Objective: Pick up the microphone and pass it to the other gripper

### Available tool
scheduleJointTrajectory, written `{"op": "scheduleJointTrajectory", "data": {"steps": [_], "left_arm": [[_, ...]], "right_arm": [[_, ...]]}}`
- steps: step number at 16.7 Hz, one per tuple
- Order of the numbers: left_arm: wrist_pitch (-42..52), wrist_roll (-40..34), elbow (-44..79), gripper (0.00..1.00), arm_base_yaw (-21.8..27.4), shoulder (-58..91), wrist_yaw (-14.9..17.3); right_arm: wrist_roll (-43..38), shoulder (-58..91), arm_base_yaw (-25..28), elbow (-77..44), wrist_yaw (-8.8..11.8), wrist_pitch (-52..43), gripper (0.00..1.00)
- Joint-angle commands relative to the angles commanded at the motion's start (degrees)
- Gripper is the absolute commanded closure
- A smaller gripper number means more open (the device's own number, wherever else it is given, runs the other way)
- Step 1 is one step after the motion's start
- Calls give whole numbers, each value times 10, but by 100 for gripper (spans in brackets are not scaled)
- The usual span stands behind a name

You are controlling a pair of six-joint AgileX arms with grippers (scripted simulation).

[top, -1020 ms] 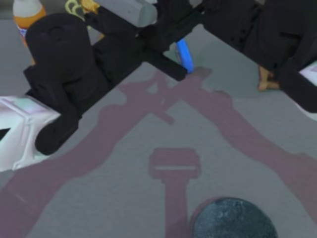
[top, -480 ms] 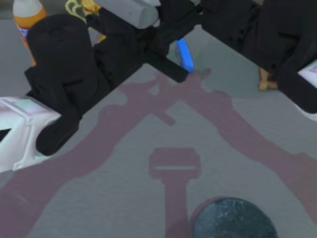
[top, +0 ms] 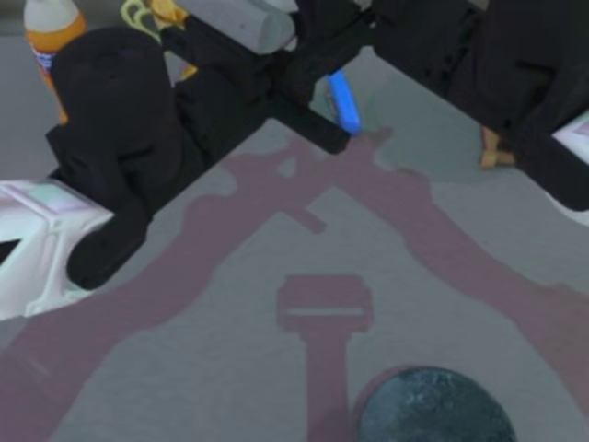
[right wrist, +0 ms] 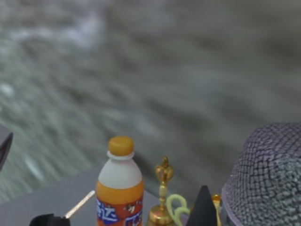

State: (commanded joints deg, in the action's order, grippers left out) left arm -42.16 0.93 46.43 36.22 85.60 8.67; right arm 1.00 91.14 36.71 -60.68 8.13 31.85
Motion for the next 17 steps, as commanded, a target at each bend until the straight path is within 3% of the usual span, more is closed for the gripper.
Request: {"op": "scheduleJointTrajectory", "data": {"steps": [12, 17], "left_arm": [[0, 0, 0, 2, 0, 0, 0], [0, 0, 0, 0, 0, 0, 0]], "right_arm": [[0, 0, 0, 0, 0, 0, 100], [0, 0, 0, 0, 0, 0, 100]]}}
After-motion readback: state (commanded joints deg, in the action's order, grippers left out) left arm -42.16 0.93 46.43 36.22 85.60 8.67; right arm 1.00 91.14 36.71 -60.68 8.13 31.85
